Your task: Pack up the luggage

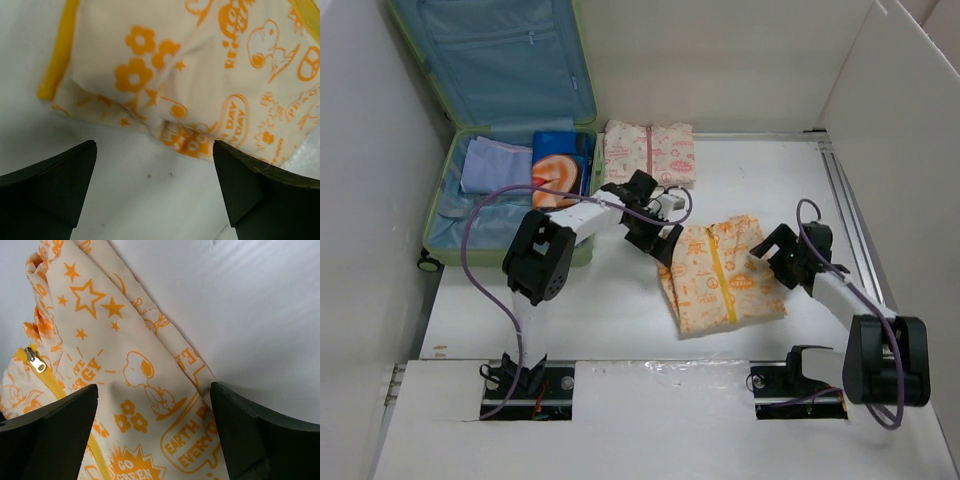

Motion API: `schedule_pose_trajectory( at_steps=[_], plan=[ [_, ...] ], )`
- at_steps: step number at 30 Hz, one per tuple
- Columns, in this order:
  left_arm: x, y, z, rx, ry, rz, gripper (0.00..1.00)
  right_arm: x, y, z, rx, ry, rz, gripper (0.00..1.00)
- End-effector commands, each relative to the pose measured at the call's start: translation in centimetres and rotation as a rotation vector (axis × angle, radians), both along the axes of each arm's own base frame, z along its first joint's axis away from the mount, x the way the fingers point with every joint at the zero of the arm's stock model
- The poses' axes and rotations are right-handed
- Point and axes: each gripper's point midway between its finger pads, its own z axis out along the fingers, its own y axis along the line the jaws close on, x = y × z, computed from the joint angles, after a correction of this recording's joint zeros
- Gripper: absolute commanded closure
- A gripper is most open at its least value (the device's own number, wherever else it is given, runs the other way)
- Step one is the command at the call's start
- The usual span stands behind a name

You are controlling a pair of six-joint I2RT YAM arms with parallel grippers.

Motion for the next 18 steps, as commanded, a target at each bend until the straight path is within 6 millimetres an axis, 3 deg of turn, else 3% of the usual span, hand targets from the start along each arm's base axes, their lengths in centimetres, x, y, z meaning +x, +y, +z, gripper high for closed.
schedule_pose_trajectory(
  at_steps=[1, 2, 3, 7, 9, 13, 14, 16, 18],
  plan=[
    [-2.9, 1.7, 3.0, -0.042, 0.085, 0.035, 0.00, -1.7, 0.9, 0.1, 0.059, 0.033, -0.141, 0.03],
    [-3.7, 2.7, 2.5, -0.032, 0.112, 0.063, 0.00, -2.2, 1.8, 0.3, 0.045, 0.035, -0.118, 0.03],
    [-3.6, 3.2, 4.1, -0.047, 0.086, 0.111, 0.00, -2.5, 2.2, 1.1, 0.026, 0.027, -0.107, 0.03],
    [-4.3, 5.0, 5.3, -0.031, 0.044, 0.213, 0.00, -3.2, 3.9, 1.8, -0.072, 0.035, 0.013, 0.02],
    [-4.7, 5.0, 4.8, -0.023, 0.048, 0.249, 0.00, -3.4, 5.0, 1.9, -0.119, 0.046, 0.092, 0.00],
    [-6.2, 3.5, 3.2, -0.007, 0.106, 0.321, 0.00, -5.6, 5.5, 0.1, -0.197, 0.143, 0.189, 0.00],
    [-5.1, 4.2, 2.8, 0.032, 0.066, 0.383, 0.00, -5.6, 5.5, 0.5, -0.195, 0.128, 0.188, 0.00],
    [-5.1, 5.3, 1.6, 0.088, 0.064, 0.450, 0.00, -6.1, 6.0, 0.8, -0.202, 0.112, 0.209, 0.00],
    [-5.5, 5.2, 1.3, 0.073, 0.077, 0.452, 0.00, -6.4, 6.1, 1.6, -0.184, 0.085, 0.189, 0.00]
  ],
)
